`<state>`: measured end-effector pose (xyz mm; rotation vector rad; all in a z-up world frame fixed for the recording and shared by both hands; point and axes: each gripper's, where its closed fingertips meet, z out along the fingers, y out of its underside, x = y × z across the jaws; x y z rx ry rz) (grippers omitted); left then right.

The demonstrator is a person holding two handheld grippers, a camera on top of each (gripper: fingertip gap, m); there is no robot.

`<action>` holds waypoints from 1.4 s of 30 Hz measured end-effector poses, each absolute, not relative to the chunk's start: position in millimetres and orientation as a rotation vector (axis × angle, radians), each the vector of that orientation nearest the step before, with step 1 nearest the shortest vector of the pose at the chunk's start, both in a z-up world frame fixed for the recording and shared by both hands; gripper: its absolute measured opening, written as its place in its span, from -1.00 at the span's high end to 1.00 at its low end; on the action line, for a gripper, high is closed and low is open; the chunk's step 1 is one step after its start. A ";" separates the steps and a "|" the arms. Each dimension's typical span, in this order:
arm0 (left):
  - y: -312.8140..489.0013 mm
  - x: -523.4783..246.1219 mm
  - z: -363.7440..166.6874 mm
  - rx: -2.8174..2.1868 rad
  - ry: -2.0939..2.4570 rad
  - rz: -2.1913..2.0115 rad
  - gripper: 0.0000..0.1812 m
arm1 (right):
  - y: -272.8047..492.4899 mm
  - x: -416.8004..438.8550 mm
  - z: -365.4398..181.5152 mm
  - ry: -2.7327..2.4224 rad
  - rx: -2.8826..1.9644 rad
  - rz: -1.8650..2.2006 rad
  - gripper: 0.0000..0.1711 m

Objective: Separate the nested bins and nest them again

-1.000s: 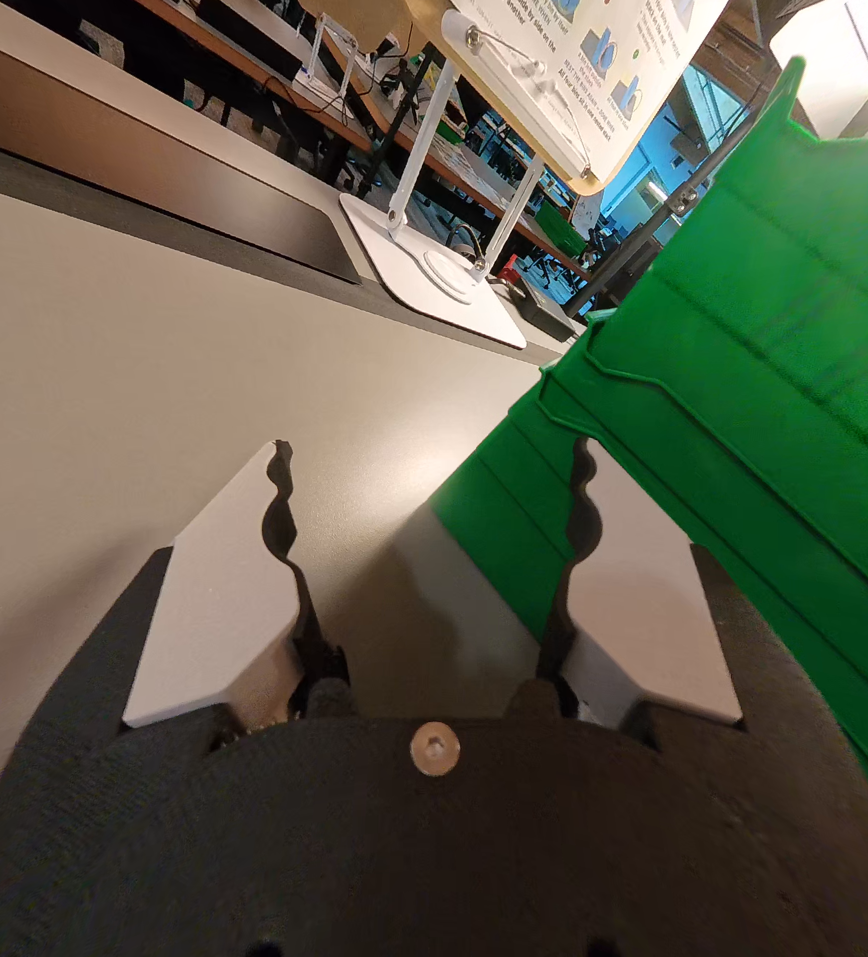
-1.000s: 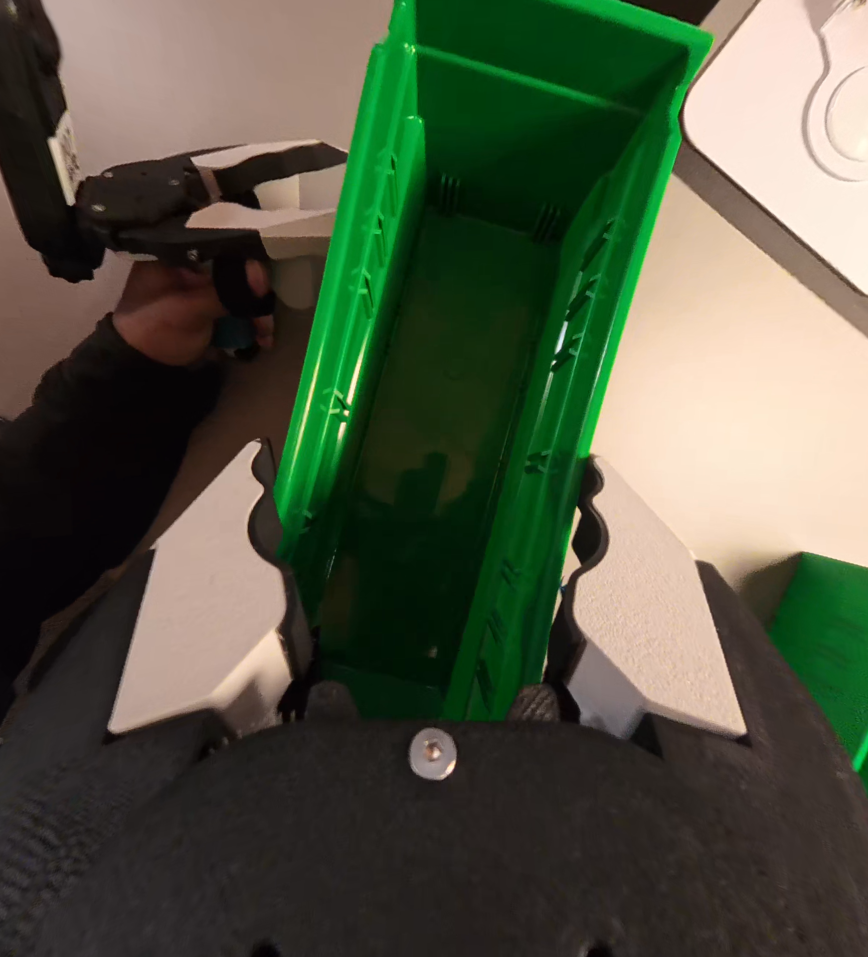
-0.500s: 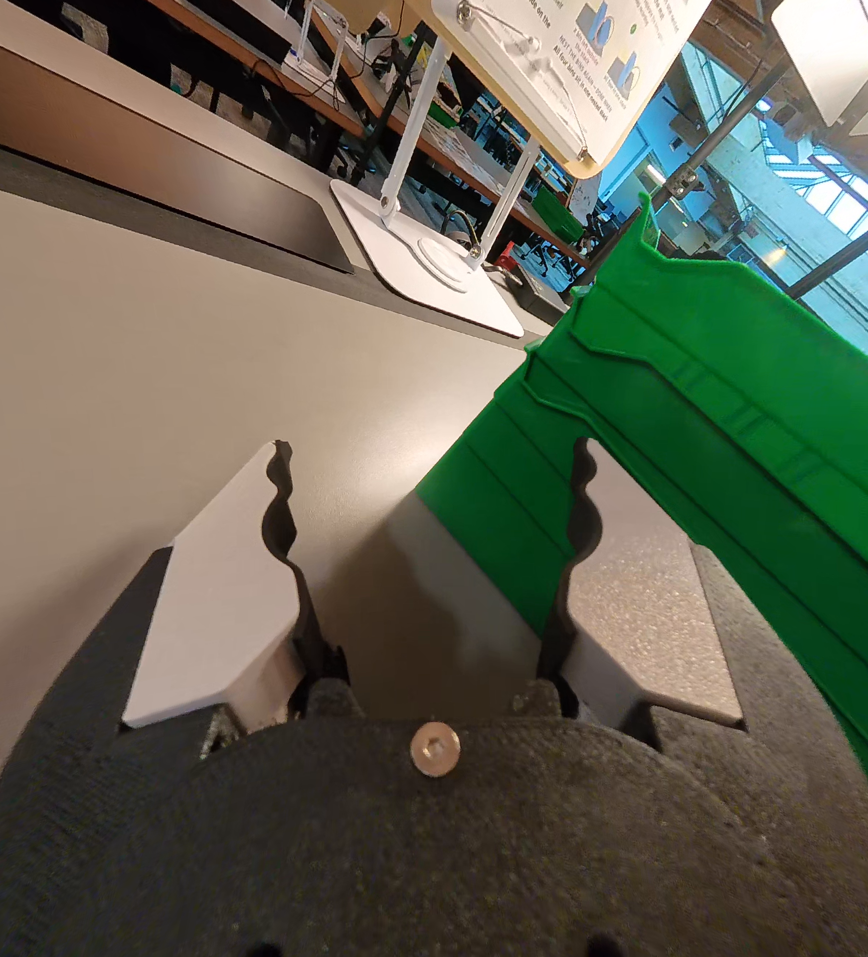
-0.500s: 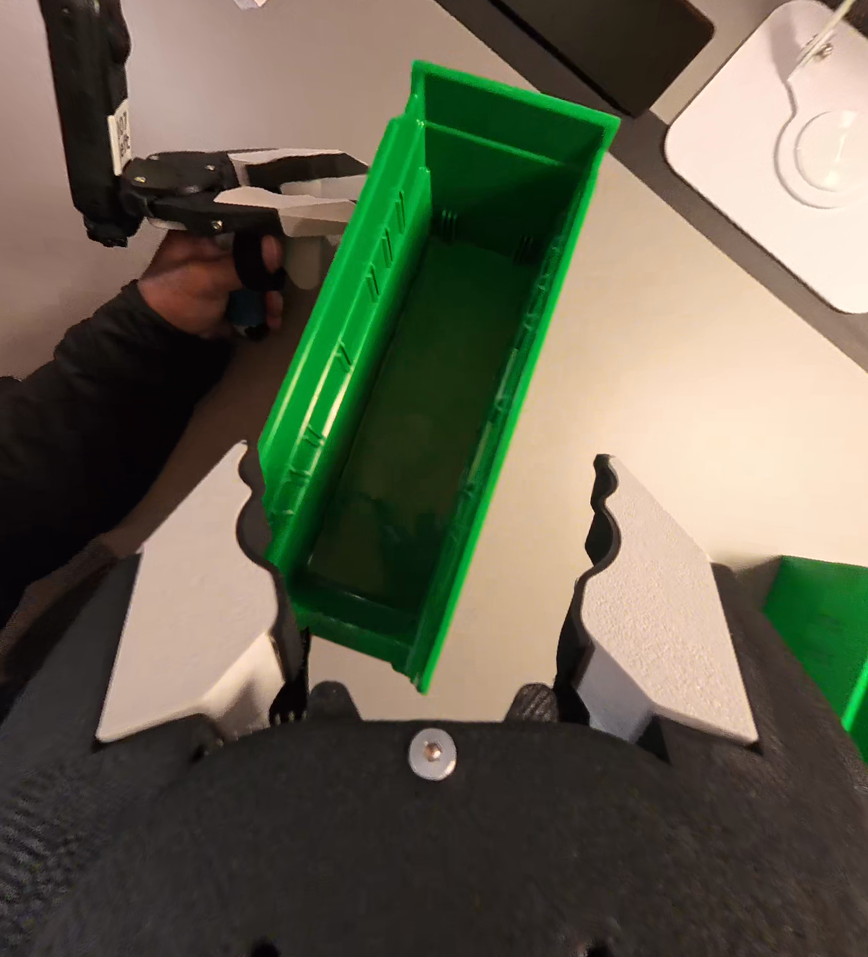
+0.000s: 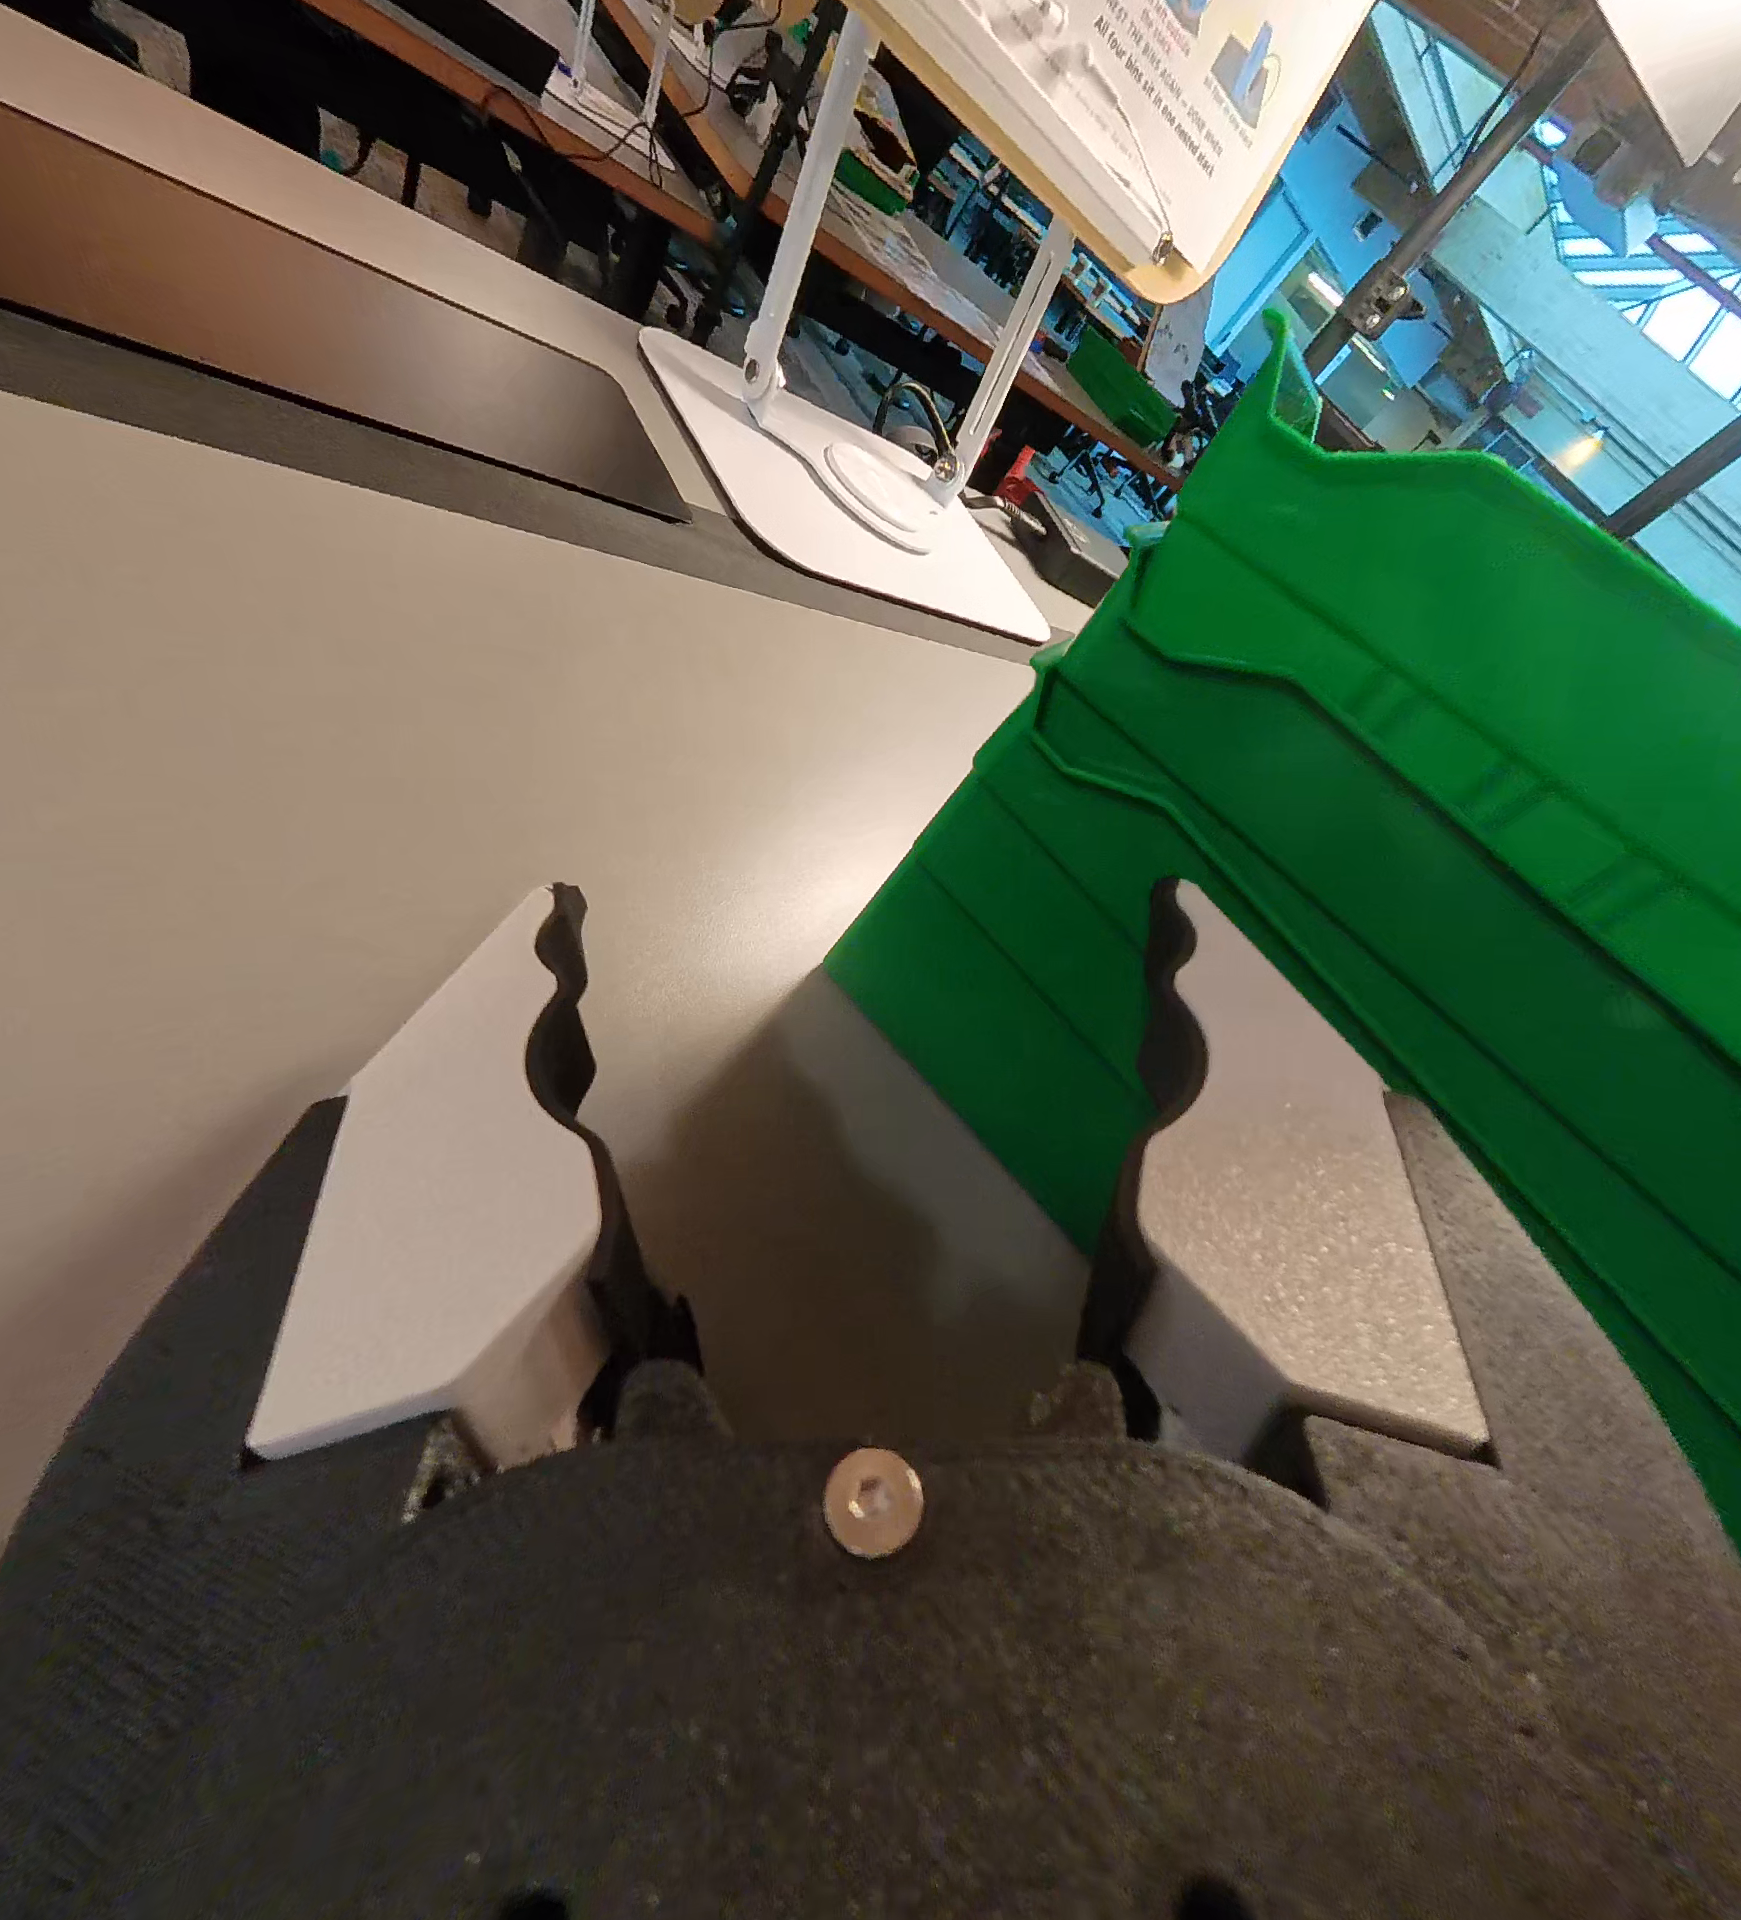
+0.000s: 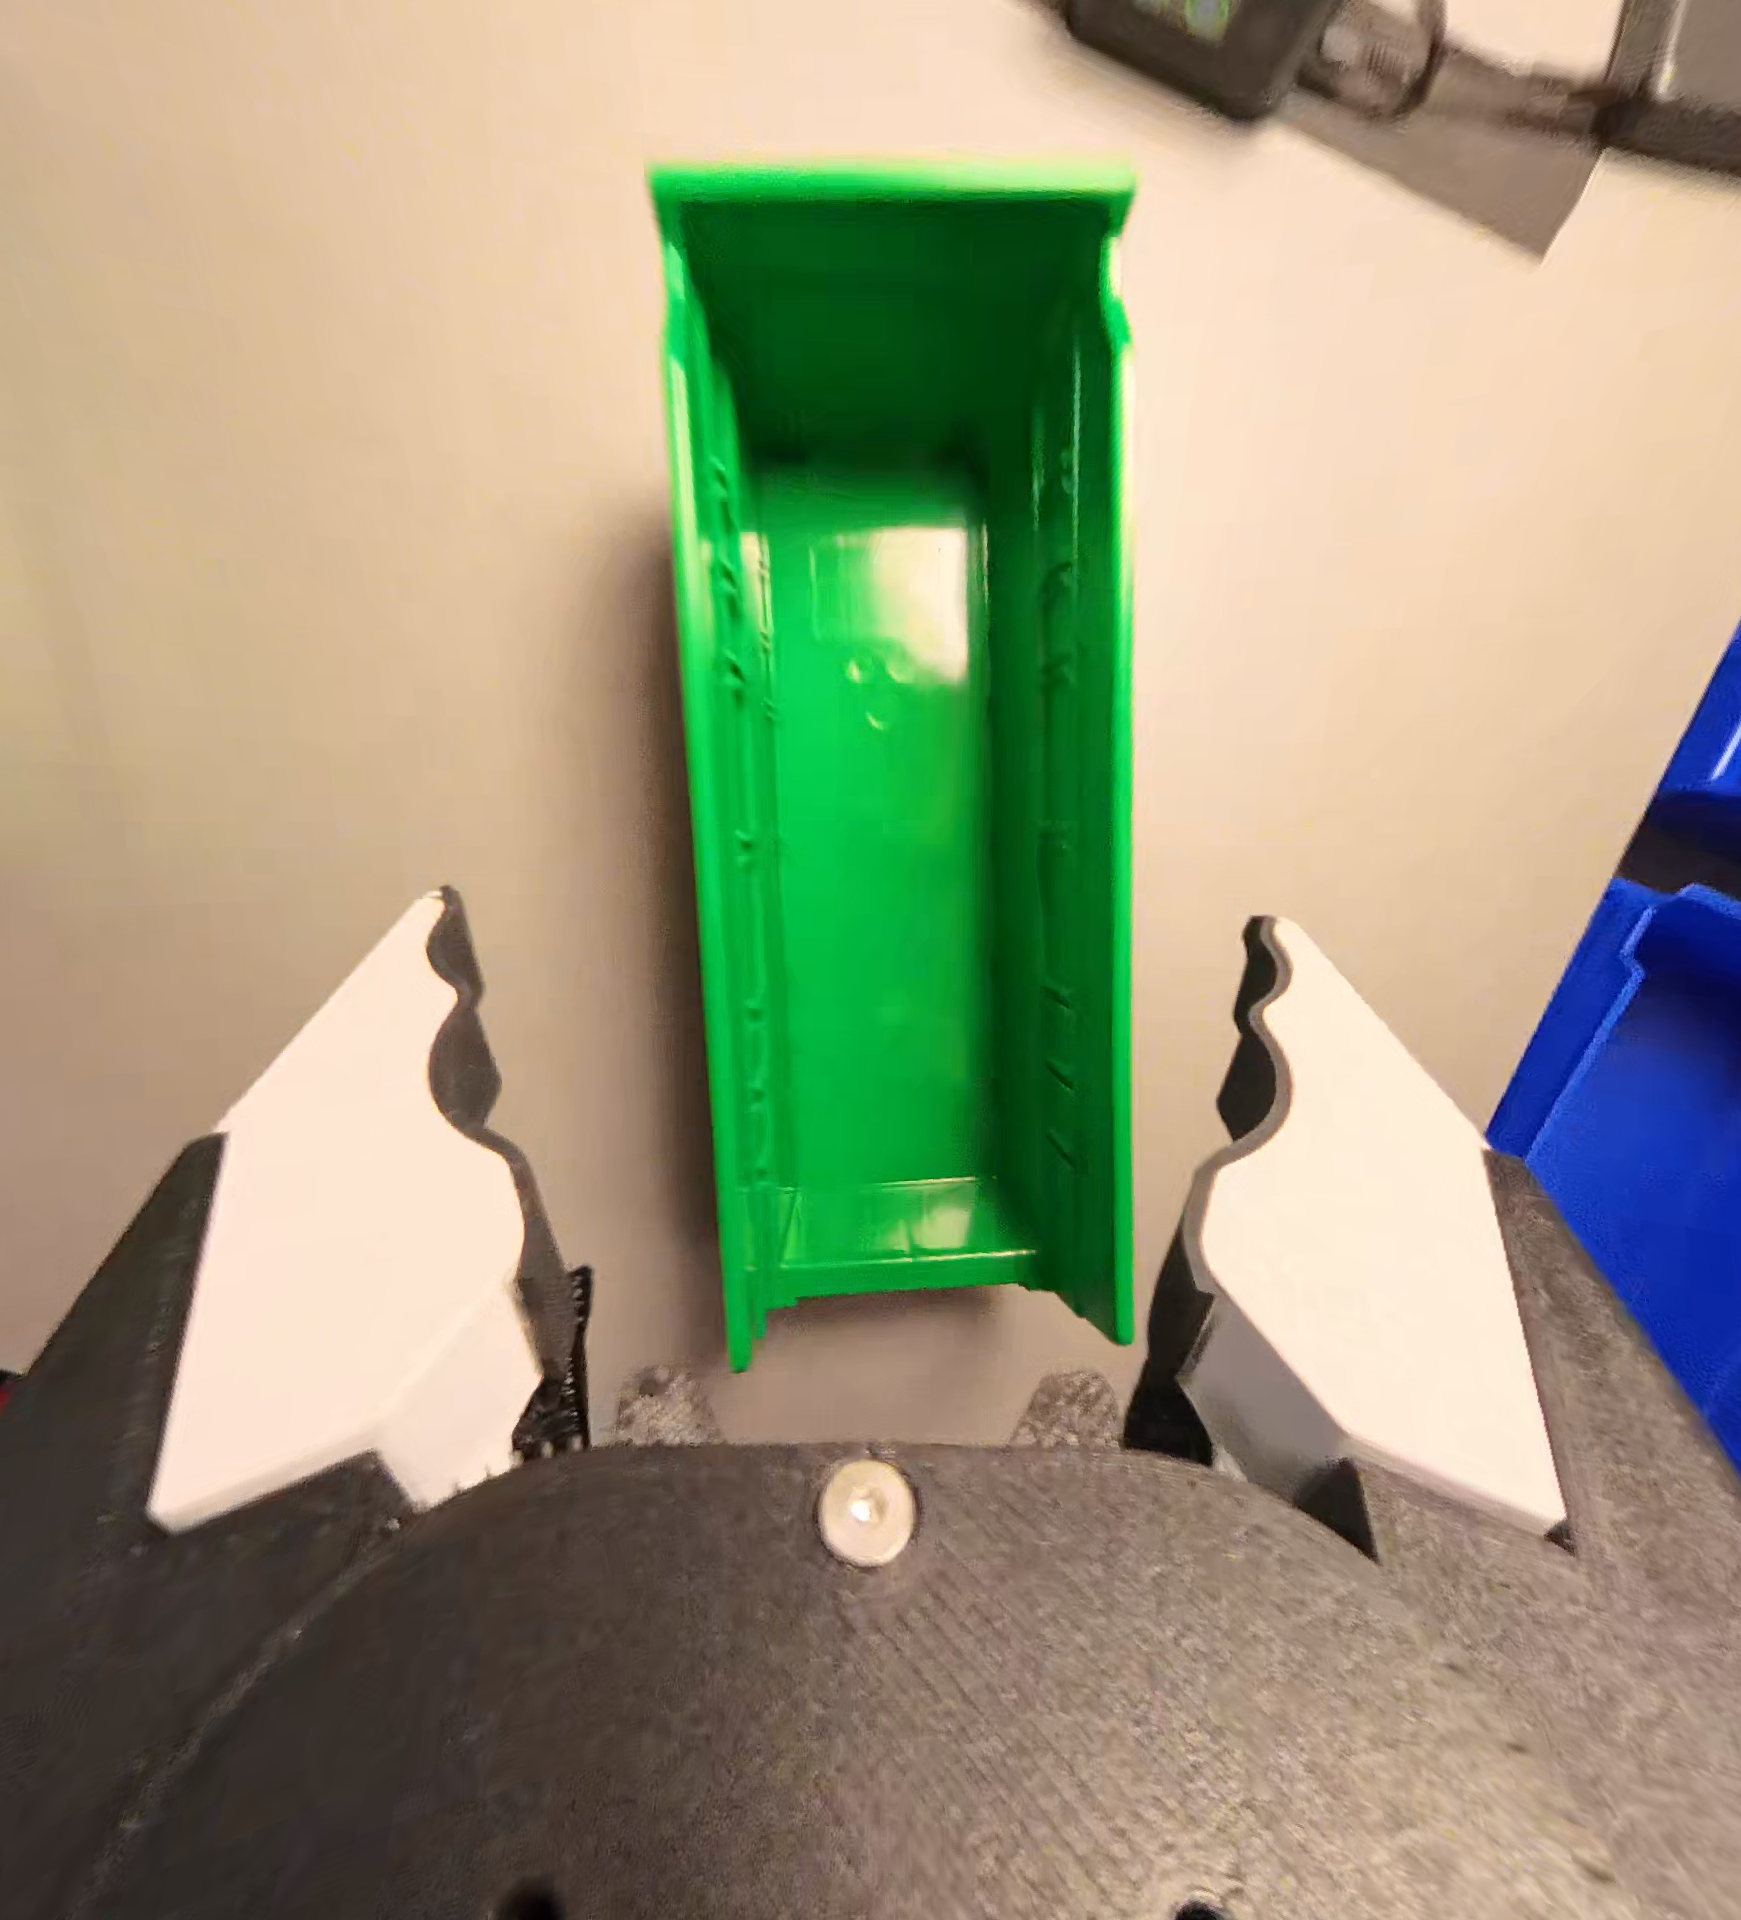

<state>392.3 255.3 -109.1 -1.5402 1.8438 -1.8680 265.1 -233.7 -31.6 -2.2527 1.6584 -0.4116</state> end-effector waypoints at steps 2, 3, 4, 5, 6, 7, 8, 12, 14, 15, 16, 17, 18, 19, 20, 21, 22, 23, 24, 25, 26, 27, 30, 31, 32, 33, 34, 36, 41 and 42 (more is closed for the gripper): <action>255.1 392.2 -109.2 -1.541 1.845 -1.869 -0.19 | -250.9 261.1 -51.3 1.682 -2.280 -0.391 -0.75; 255.2 392.2 -109.2 -1.543 1.844 -1.872 -0.19 | -256.6 262.2 -58.6 1.683 -2.296 -0.399 -0.78; 255.5 392.3 -109.1 -1.547 1.841 -1.877 -0.19 | -257.8 264.4 -64.4 1.671 -2.304 -0.396 -0.81; 255.9 392.4 -109.0 -1.551 1.838 -1.883 -0.19 | -255.8 266.4 -69.4 1.656 -2.308 -0.374 -0.82; 256.4 392.5 -108.9 -1.556 1.834 -1.890 -0.19 | -253.2 268.8 -73.9 1.640 -2.316 -0.355 -0.82; 256.8 392.6 -108.7 -1.560 1.831 -1.895 -0.19 | -252.2 271.2 -78.8 1.629 -2.337 -0.346 -0.82; 256.9 392.5 -108.7 -1.563 1.830 -1.899 -0.19 | -252.6 273.0 -84.5 1.622 -2.367 -0.339 -0.82; 255.3 391.6 -109.5 -1.561 1.848 -1.905 -0.19 | -256.3 276.5 -107.9 1.638 -2.472 -0.293 -0.81; 254.1 391.0 -110.0 -1.558 1.861 -1.903 -0.19 | -246.2 273.8 -115.3 1.633 -2.468 -0.183 -0.60; 253.7 390.8 -110.2 -1.557 1.865 -1.902 -0.19 | -243.5 276.2 -113.6 1.646 -2.446 -0.171 -0.46; 253.4 390.9 -110.5 -1.557 1.867 -1.901 -0.19 | -243.3 277.9 -112.5 1.666 -2.444 -0.175 -0.38; 253.1 390.7 -110.7 -1.557 1.871 -1.900 -0.19 | -242.0 277.6 -111.4 1.684 -2.443 -0.159 -0.31; 252.9 390.6 -110.9 -1.556 1.873 -1.899 -0.19 | -239.4 277.6 -109.8 1.679 -2.449 -0.144 -0.25; 252.7 390.5 -110.9 -1.555 1.875 -1.898 -0.19 | -235.7 278.4 -107.0 1.670 -2.445 -0.139 -0.22; 252.8 390.4 -110.9 -1.555 1.875 -1.897 -0.19 | -231.4 279.5 -102.6 1.664 -2.436 -0.137 -0.19; 252.8 390.4 -110.9 -1.556 1.874 -1.897 -0.19 | -226.6 280.5 -96.9 1.662 -2.423 -0.136 -0.17; 252.8 390.4 -111.0 -1.556 1.874 -1.897 -0.19 | -221.7 281.5 -90.3 1.651 -2.419 -0.143 -0.16; 252.8 390.5 -111.1 -1.557 1.874 -1.897 -0.19 | -215.8 283.6 -81.5 1.635 -2.408 -0.160 -0.15; 252.8 390.4 -111.1 -1.558 1.874 -1.896 -0.19 | -208.1 285.5 -71.0 1.621 -2.391 -0.170 -0.15; 252.9 390.6 -111.3 -1.559 1.873 -1.895 -0.19 | -198.4 286.6 -58.7 1.603 -2.373 -0.172 -0.15; 252.9 390.5 -111.4 -1.560 1.874 -1.894 -0.19 | -186.6 287.2 -44.7 1.574 -2.362 -0.173 -0.16; 252.8 390.6 -111.6 -1.560 1.875 -1.892 -0.19 | -172.7 287.6 -29.0 1.537 -2.355 -0.178 -0.16; 252.9 390.7 -111.9 -1.563 1.874 -1.889 -0.18 | -119.8 287.2 25.8 1.406 -2.338 -0.211 -0.16; 253.0 390.9 -111.9 -1.564 1.872 -1.890 -0.18 | -99.1 285.7 44.4 1.359 -2.336 -0.219 -0.16; 253.2 390.9 -111.9 -1.566 1.871 -1.891 -0.18 | -77.5 283.5 61.8 1.313 -2.338 -0.224 -0.16; 253.4 391.0 -111.8 -1.567 1.870 -1.891 -0.18 | -56.3 280.7 77.4 1.273 -2.344 -0.229 -0.16; 253.6 391.1 -111.9 -1.569 1.868 -1.892 -0.18 | -35.5 277.9 90.6 1.237 -2.358 -0.233 -0.17; 253.7 391.2 -112.0 -1.571 1.868 -1.893 -0.18 | 3.7 272.9 109.4 1.185 -2.392 -0.234 -0.17; 253.7 391.3 -112.3 -1.573 1.871 -1.892 -0.23 | 76.3 272.6 117.7 1.153 -2.522 -0.264 -0.16; 253.7 391.3 -112.3 -1.573 1.870 -1.892 -0.22 | 85.8 275.1 115.1 1.163 -2.547 -0.278 -0.16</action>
